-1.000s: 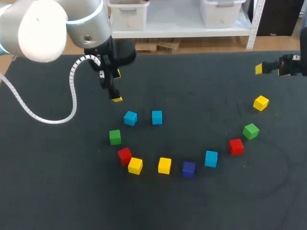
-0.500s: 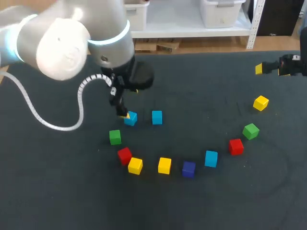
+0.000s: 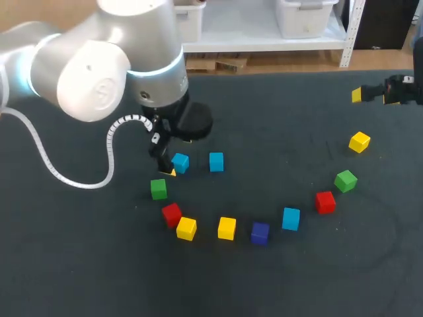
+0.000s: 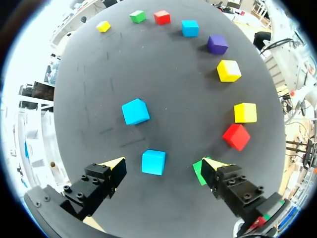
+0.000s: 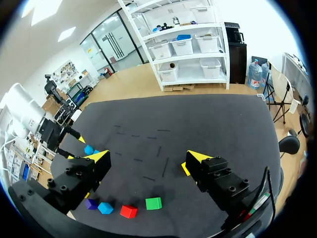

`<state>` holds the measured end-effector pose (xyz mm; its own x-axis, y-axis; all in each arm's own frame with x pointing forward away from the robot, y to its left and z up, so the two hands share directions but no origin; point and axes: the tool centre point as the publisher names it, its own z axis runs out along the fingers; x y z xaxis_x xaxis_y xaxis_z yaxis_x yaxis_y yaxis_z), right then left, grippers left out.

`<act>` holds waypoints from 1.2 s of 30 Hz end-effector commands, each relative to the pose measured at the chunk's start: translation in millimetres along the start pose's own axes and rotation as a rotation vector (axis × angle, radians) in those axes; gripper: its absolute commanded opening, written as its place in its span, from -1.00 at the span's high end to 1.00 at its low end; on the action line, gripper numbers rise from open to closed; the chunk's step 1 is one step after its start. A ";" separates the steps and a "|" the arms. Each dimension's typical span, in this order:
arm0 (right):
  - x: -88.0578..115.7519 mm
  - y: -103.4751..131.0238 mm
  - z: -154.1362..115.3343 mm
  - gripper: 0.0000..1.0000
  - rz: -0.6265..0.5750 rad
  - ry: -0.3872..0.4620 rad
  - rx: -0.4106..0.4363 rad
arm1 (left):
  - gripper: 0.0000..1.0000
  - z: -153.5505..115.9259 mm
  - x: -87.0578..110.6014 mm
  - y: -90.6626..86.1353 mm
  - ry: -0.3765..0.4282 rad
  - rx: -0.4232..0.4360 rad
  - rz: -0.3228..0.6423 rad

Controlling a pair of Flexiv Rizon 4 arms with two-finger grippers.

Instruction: Place the blue cubes, place green cubes on the blue cubes, place the yellow cubes on the green cubes, then place the red cubes on the yellow cubes, and place purple cube on the red cubes.

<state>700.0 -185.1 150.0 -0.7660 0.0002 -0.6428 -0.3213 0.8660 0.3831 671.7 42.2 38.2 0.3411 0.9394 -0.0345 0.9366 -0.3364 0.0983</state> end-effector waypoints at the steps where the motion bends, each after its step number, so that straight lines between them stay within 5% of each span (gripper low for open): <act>1: 0.0 0.0 0.0 -1.00 0.000 0.000 0.000 | -1.00 10.0 -0.6 11.6 -0.004 0.027 0.013; 25: 0.0 0.0 0.0 -1.00 0.000 0.000 0.000 | -1.00 37.7 10.2 23.8 -0.004 0.076 0.023; 28: 0.0 0.0 0.0 -1.00 0.000 0.000 0.000 | -0.18 38.6 9.3 22.9 -0.004 0.076 0.024; 30: 0.0 0.0 0.0 -1.00 0.000 0.000 0.000 | -0.27 40.3 9.1 22.5 -0.002 0.079 0.025; 32: 0.0 0.0 0.0 -1.00 0.000 0.000 0.000 | -0.04 41.7 9.4 22.2 -0.001 0.081 0.026; 36: 0.0 0.0 0.0 -1.00 0.000 0.000 0.000 | 0.09 43.1 9.1 21.0 -0.004 0.080 0.024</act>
<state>700.0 -185.1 150.0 -0.7660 0.0002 -0.6428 -0.3213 0.8660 0.3831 696.3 40.6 -1.6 0.3636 0.9309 -0.0357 0.9315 -0.3631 0.0208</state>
